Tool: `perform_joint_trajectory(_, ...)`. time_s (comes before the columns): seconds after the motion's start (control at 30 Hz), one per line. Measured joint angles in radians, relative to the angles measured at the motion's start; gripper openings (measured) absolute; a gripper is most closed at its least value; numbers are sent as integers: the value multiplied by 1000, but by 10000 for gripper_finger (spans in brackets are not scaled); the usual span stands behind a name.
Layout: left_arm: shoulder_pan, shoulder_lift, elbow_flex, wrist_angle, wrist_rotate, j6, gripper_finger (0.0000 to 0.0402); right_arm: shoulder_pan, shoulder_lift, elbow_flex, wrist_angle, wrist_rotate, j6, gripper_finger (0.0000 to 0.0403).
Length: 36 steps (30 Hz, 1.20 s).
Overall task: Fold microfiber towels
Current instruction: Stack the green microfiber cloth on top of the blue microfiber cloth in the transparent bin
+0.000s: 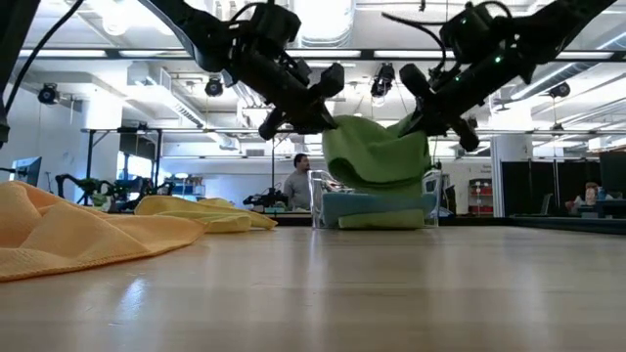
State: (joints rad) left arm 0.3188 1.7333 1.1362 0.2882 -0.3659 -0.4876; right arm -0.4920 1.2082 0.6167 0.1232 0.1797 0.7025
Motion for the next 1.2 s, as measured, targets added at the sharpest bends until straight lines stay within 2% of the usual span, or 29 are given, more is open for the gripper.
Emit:
perform_joint_trajectory(0.27, 55, 58, 8, 47, 53, 27, 0, -59, 110, 46, 35, -37, -25, 9)
perform_joint_trajectory(0.4, 79, 74, 33, 46, 80, 59, 0, -89, 163, 139, -72, -33, -113, 9)
perform_joint_trajectory(0.63, 104, 113, 83, 44, 105, 211, 0, -144, 285, 302, -258, -27, -237, 9)
perform_joint_trajectory(0.87, 128, 140, 85, 46, 115, 283, 0, -176, 369, 401, -335, -21, -260, 9)
perform_joint_trajectory(1.2, 152, 179, 85, 52, 127, 286, 0, -191, 475, 500, -406, -21, -324, 9)
